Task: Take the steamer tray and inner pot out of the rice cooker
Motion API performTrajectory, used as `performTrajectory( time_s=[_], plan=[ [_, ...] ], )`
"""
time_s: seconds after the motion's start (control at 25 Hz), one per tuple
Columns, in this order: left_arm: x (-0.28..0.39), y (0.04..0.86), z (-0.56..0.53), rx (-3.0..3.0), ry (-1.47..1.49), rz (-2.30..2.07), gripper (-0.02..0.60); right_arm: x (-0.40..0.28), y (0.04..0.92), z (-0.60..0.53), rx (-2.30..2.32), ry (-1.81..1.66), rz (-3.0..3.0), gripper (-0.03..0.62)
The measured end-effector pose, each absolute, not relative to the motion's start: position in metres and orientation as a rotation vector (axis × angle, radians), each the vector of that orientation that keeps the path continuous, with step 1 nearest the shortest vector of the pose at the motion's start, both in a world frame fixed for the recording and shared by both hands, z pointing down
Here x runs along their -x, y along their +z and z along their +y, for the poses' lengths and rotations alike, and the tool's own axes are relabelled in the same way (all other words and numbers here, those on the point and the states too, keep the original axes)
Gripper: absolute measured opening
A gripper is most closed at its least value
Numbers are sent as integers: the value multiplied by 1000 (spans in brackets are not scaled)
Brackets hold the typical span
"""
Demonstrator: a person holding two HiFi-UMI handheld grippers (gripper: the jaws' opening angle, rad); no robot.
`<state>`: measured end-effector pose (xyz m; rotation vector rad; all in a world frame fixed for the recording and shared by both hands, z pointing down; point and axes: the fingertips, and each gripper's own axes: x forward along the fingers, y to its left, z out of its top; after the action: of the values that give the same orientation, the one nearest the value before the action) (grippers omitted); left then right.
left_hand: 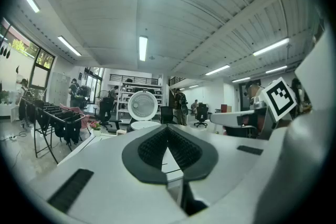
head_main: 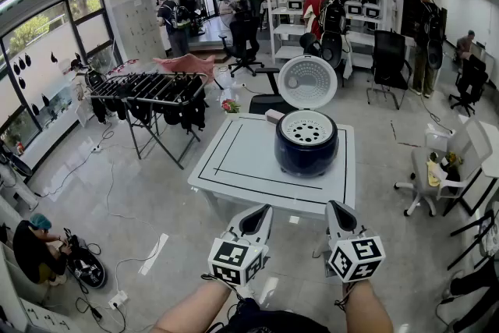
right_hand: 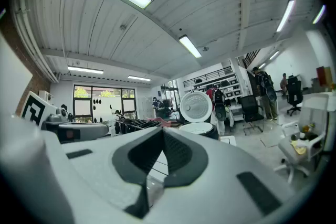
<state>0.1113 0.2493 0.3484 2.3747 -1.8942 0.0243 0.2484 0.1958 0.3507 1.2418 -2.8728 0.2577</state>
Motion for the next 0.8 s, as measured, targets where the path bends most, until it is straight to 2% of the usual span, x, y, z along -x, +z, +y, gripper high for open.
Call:
performTrajectory(
  time_s=[0.8],
  plan=[
    [-79,358,208,-2386,36,-1863,5,-219,357,159,-1267,358,-2899,2]
  ],
)
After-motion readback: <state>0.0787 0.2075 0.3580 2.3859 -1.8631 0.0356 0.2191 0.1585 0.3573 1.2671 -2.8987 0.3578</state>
